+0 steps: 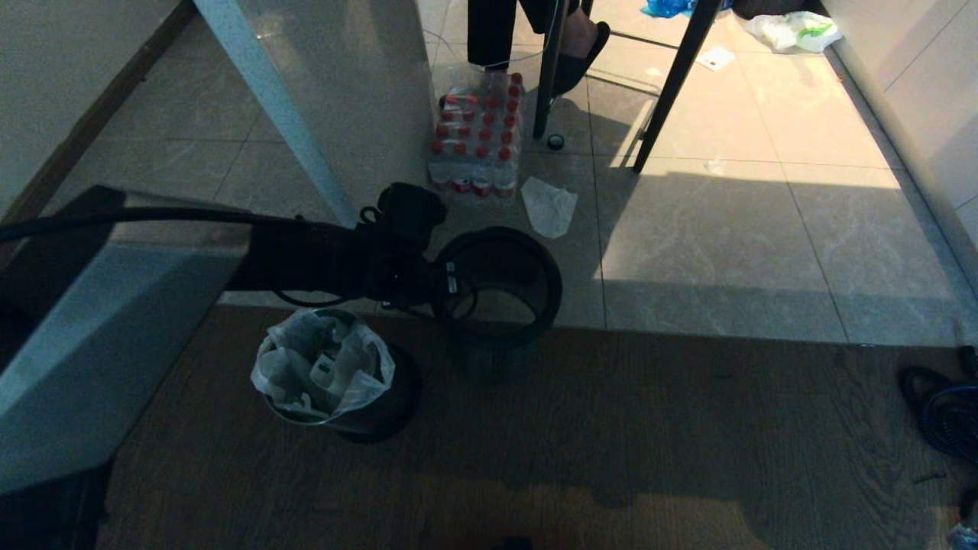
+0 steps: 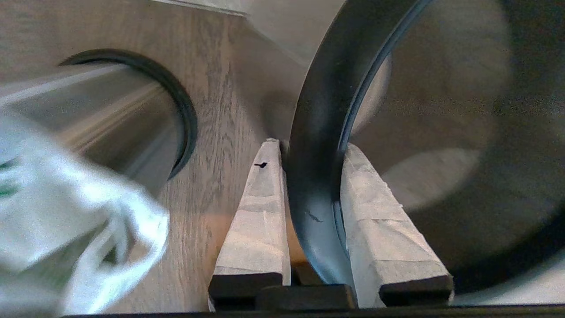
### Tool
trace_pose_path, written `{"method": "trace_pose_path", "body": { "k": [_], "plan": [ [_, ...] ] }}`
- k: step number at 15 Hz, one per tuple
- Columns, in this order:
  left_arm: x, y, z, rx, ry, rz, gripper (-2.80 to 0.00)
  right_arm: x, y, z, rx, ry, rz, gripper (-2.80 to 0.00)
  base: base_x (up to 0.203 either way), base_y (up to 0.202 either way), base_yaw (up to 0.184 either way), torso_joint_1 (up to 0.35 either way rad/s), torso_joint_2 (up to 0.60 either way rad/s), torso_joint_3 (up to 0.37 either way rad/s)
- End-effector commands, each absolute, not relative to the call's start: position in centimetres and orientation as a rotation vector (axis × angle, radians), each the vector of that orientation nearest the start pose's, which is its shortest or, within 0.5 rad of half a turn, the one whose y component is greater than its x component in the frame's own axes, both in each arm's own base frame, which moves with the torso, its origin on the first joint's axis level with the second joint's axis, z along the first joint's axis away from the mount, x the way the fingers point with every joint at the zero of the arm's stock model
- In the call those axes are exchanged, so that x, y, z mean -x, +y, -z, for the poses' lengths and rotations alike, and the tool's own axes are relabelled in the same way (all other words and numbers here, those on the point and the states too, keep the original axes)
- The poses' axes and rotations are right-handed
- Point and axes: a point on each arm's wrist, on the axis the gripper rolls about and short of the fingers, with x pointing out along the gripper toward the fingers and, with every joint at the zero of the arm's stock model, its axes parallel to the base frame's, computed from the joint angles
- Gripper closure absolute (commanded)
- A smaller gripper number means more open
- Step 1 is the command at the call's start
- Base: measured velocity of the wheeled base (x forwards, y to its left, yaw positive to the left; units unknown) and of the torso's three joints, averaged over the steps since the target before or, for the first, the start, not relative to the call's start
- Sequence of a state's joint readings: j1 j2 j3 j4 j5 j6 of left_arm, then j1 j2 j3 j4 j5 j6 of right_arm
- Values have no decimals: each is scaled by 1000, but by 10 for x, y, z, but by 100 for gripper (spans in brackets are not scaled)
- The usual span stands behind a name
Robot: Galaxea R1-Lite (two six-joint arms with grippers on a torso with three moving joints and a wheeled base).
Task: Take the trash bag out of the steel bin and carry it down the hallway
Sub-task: Place the outer trash can on the ground
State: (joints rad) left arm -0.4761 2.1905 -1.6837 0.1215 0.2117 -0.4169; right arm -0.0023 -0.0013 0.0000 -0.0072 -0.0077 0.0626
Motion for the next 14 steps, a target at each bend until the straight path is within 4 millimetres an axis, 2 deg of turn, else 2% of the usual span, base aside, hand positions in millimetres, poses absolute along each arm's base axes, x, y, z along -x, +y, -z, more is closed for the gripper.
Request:
{"method": "trace_pose_path", "body": {
  "k": [1, 3, 5, 9, 11, 12, 14],
  "plan": [
    [-419, -209, -119, 156, 695, 113, 0, 23, 0, -76, -63, -9, 9, 0, 0, 0, 0, 0, 0, 0],
    [-436, -216, -97, 134, 699, 117, 0, 23, 0, -76, -63, -10, 10, 0, 0, 0, 0, 0, 0, 0],
    [-447, -220, -90, 124, 686, 126, 0, 23, 0, -76, -63, -10, 9, 0, 0, 0, 0, 0, 0, 0],
    [-459, -216, -63, 105, 737, 97, 0, 23, 0, -76, -63, -10, 10, 0, 0, 0, 0, 0, 0, 0],
    [-461, -212, -58, 99, 743, 75, 0, 23, 0, -76, -63, -10, 10, 0, 0, 0, 0, 0, 0, 0],
    [-461, -210, -63, 107, 735, 70, -280, 23, 0, -76, -63, -10, 10, 0, 0, 0, 0, 0, 0, 0],
    [-459, -206, -85, 145, 698, 67, -280, 23, 0, -76, -63, -10, 10, 0, 0, 0, 0, 0, 0, 0]
  ]
}}
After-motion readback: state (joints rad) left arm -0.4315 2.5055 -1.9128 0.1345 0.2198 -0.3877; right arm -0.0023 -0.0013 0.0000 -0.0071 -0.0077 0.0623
